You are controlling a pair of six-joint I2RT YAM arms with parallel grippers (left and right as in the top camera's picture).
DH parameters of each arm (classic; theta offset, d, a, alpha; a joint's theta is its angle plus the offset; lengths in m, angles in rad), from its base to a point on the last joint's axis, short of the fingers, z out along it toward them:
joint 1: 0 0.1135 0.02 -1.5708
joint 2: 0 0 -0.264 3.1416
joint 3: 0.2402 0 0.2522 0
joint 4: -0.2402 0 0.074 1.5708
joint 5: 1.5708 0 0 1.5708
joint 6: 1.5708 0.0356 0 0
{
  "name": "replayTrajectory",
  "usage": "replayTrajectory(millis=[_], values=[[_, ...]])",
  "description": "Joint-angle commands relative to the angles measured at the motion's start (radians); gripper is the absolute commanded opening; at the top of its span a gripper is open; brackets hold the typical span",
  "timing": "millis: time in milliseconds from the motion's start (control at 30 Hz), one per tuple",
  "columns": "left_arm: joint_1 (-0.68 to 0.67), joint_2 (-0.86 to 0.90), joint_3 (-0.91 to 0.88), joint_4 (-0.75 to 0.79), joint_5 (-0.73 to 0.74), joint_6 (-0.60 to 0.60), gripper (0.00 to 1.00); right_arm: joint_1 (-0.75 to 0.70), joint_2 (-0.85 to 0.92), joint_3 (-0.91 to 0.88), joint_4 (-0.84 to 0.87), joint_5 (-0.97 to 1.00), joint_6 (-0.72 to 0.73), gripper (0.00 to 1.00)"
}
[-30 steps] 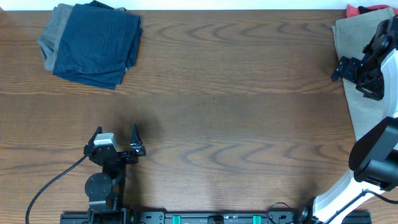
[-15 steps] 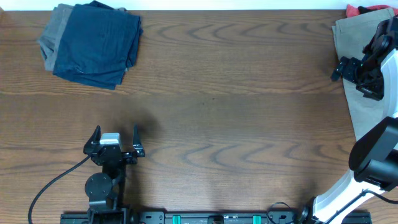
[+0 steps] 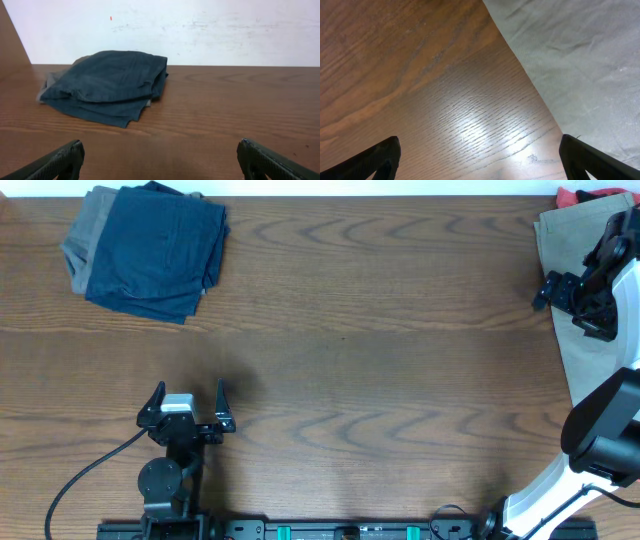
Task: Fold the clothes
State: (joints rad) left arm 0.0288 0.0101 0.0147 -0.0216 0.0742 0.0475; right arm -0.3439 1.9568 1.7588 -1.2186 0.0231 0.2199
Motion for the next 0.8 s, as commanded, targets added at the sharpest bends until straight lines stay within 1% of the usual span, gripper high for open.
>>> replayTrajectory(millis=[0, 67, 167, 767], values=[[0.001, -0.009, -0.011, -0.045, -0.001, -0.027, 0.98, -0.003, -0.009, 0.011, -0.001, 0.006, 0.011, 0.99], [0.001, -0.009, -0.011, -0.045, -0.005, -0.03, 0.98, -0.003, -0.009, 0.011, -0.001, 0.006, 0.011, 0.99], [0.001, -0.009, -0.011, -0.046, -0.023, -0.074, 0.98, -0.003, -0.009, 0.011, -0.001, 0.006, 0.011, 0.99], [0.001, -0.006, -0.011, -0.045, -0.023, -0.075, 0.98, -0.003, -0.009, 0.011, -0.001, 0.006, 0.011, 0.99]])
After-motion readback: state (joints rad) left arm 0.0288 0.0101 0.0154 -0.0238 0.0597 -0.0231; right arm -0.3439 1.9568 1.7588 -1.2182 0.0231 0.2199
